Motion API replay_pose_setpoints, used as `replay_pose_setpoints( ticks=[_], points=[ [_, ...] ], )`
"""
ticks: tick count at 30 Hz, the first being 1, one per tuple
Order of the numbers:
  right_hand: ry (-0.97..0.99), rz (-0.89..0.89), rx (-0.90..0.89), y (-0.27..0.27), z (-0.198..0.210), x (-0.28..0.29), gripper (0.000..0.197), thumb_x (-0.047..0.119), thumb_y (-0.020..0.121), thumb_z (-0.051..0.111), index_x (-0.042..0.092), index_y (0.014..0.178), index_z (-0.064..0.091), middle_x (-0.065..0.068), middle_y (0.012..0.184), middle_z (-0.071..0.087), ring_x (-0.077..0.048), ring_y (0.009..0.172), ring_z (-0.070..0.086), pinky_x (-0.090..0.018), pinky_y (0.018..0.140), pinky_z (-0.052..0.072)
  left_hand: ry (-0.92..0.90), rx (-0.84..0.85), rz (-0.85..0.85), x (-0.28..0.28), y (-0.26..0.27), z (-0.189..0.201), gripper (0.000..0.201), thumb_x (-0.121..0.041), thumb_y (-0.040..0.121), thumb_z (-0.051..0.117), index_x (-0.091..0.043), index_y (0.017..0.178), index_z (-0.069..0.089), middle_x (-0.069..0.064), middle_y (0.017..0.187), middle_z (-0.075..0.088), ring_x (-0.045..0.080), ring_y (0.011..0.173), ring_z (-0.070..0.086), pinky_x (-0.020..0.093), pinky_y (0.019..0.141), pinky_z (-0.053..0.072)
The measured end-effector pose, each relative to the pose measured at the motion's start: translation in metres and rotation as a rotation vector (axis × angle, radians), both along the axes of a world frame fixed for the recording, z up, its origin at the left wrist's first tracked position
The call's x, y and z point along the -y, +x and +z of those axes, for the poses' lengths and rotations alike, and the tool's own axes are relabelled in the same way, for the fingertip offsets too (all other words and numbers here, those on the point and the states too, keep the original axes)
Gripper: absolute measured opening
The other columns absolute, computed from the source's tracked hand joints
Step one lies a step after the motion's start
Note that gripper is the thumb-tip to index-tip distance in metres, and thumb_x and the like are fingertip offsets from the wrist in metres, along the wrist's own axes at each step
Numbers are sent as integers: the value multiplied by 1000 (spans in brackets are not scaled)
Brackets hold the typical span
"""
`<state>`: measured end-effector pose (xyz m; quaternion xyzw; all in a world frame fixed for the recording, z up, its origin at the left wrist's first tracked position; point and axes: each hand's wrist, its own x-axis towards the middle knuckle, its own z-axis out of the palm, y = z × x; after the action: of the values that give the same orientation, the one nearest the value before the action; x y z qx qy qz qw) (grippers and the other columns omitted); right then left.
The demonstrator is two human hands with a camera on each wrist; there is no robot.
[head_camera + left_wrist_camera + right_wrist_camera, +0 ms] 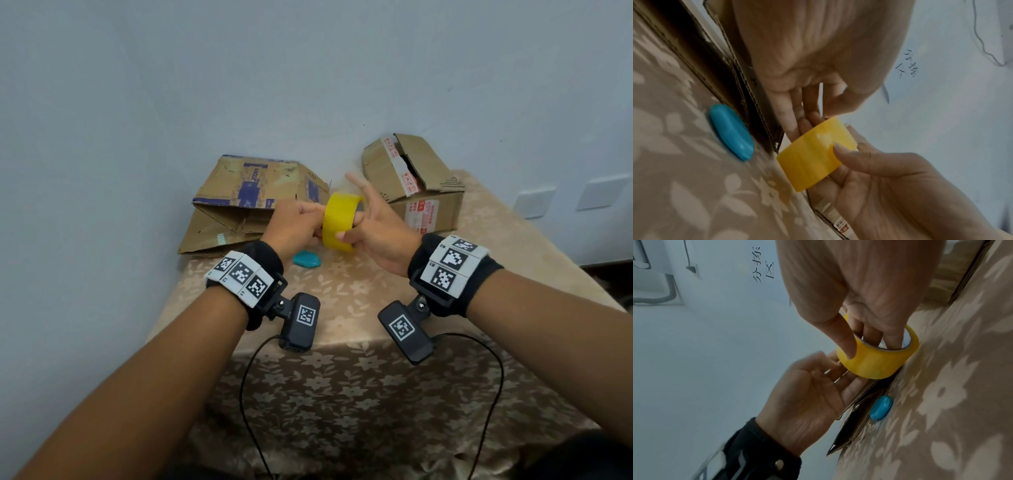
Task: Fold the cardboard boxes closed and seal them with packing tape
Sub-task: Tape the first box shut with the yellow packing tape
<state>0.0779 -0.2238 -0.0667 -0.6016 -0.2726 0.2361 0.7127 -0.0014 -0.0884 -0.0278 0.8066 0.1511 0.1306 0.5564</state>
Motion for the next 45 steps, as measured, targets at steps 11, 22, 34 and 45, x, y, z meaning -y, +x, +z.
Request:
replay_pose_setpoints(
  ticks=[11,22,34,45],
  points=[
    [20,-9,-50,12,-12,-6,116,-16,61,66,51,149,30,-23,107,57,-31,93,48,-48,81,39,-6,7,-74,4,3,-5,13,-3,92,54,-1,81,62,14,77,41,22,70,41,34,65,42],
    [0,-17,-53,19,-18,-9,113,-10,56,70,54,142,36,-16,101,50,-31,90,43,-46,80,34,100,-11,-32,0,10,-12,24,-6,87,58,15,74,62,12,70,47,19,66,45,31,64,43],
    [-7,13,-52,24,-21,-10,110,-10,59,72,62,135,36,-26,102,56,-34,94,51,-50,83,39,-24,-5,-16,2,8,-9,23,-12,96,61,7,99,72,14,84,59,22,80,57,37,77,52],
    [-21,-39,-26,18,-16,-6,113,-19,65,68,46,150,33,-17,97,60,-34,90,52,-49,81,41,69,27,-69,-1,6,-14,22,1,91,55,14,76,64,13,69,47,21,62,45,28,58,44]
  ],
)
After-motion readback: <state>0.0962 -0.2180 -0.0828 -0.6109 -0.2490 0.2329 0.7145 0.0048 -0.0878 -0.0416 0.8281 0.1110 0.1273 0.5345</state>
